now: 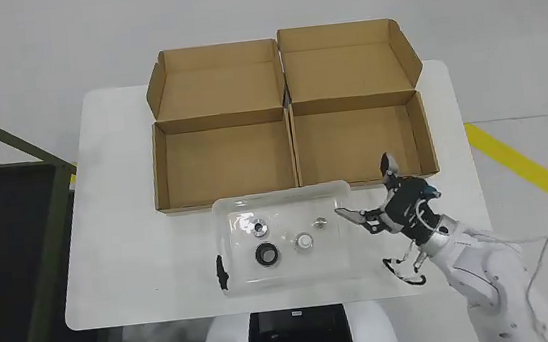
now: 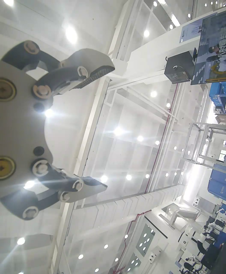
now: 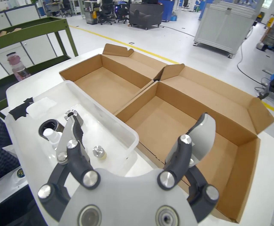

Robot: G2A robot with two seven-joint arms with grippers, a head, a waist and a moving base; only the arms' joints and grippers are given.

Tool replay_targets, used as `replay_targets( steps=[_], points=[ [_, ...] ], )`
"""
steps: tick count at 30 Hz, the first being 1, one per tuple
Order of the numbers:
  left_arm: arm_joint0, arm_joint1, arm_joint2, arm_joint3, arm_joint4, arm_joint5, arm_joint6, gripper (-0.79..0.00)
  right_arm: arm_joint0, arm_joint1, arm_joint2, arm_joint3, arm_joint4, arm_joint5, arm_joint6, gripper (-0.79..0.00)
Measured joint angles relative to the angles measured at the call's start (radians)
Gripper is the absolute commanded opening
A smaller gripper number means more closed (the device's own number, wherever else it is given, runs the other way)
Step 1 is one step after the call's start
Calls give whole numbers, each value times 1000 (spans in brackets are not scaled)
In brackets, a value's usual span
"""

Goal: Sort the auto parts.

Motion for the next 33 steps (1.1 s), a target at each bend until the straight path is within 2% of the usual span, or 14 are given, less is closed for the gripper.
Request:
replay_targets(
  steps=[13,22,33],
  points=[
    [0,0,0,0,0,0,0,0,28,12,-157,-57,-83,-124,127,0],
    [0,0,0,0,0,0,0,0,85,14,-276,-26,-138,-166,221,0],
    [0,0,0,0,0,0,0,0,117,25,-292,16,-97,-196,305,0]
  ],
)
